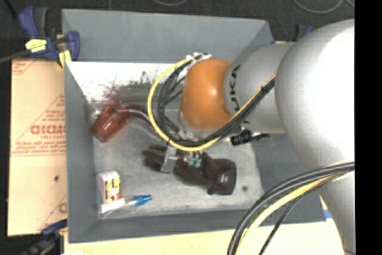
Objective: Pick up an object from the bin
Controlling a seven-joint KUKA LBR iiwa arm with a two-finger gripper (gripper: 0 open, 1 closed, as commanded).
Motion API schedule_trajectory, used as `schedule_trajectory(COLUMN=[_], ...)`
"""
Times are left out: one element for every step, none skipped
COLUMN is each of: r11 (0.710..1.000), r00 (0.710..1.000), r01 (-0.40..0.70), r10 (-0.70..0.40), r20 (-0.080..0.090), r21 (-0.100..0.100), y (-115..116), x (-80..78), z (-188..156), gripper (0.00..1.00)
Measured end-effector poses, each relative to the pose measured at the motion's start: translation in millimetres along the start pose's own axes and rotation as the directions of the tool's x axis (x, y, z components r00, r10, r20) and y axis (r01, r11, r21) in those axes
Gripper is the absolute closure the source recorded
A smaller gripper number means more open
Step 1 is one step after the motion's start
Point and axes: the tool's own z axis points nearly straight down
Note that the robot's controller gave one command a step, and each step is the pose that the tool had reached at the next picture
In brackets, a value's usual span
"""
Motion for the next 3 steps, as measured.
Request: schedule_trajectory(r11=[1.000, 0.999, 0.999], r00=[1.000, 0.999, 0.999], r01=[-0.001, -0.054, -0.054], r10=[0.001, 0.054, 0.054], r20=[0.000, 0.003, 0.002], r21=[0.000, -0.001, -0.001], y=[0.0, 11.7, 11.7], x=[0.0, -19.0, -18.9], z=[0.0, -113.4, -113.3], gripper=[1.00, 1.00, 1.00])
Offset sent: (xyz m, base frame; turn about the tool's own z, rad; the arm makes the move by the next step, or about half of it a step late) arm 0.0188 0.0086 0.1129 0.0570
